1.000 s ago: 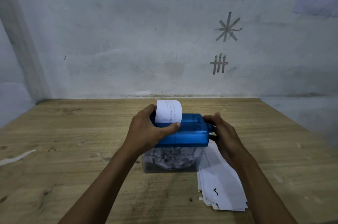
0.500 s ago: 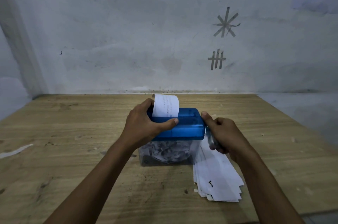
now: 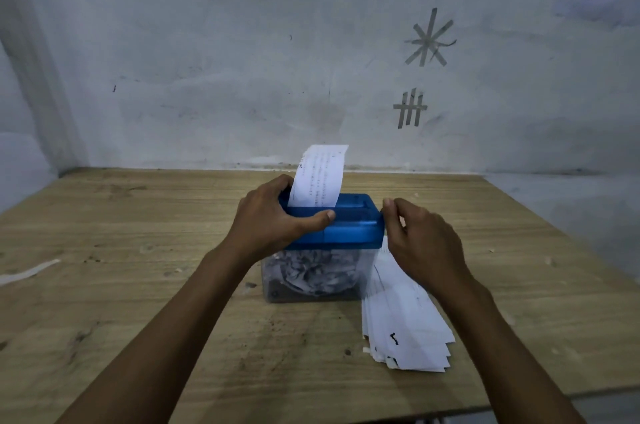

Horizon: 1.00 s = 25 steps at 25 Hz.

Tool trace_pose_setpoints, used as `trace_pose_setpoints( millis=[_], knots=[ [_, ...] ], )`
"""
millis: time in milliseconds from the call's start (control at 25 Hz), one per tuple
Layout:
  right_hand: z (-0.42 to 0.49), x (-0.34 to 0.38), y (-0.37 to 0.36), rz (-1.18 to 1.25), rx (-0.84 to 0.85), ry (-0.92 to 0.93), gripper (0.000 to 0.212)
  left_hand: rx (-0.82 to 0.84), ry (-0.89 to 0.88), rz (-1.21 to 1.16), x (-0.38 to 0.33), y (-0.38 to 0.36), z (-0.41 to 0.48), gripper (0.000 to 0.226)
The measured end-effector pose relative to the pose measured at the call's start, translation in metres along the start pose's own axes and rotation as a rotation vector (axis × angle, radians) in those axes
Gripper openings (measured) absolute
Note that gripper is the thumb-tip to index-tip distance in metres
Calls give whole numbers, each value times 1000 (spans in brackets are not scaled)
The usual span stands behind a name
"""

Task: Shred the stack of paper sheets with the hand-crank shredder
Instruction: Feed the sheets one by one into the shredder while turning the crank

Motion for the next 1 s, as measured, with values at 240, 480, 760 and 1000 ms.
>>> trace_pose_setpoints(
  millis=[240, 480, 760, 1000],
  knots=[
    [67, 9, 9, 174, 657, -133, 41, 38, -29, -60, 3, 1, -3, 83],
    [58, -7, 16, 442, 676, 69, 40, 19, -35, -66, 7, 6, 3, 86],
    [71, -8, -18, 709, 435, -185, 52, 5, -31, -120, 13, 7, 5, 82],
    [27, -25, -101, 1115, 674, -761, 27, 2, -37, -106, 14, 8, 5, 81]
  ],
)
Point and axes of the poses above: each hand's wrist, its own z-axis towards the middle knuckle, its own y-axis out of the back of the hand, x = y × z, the point moved 5 cm from there along z, towards the middle knuckle, and after that the axes turned 3 degrees about -z, right-handed, at the moved point
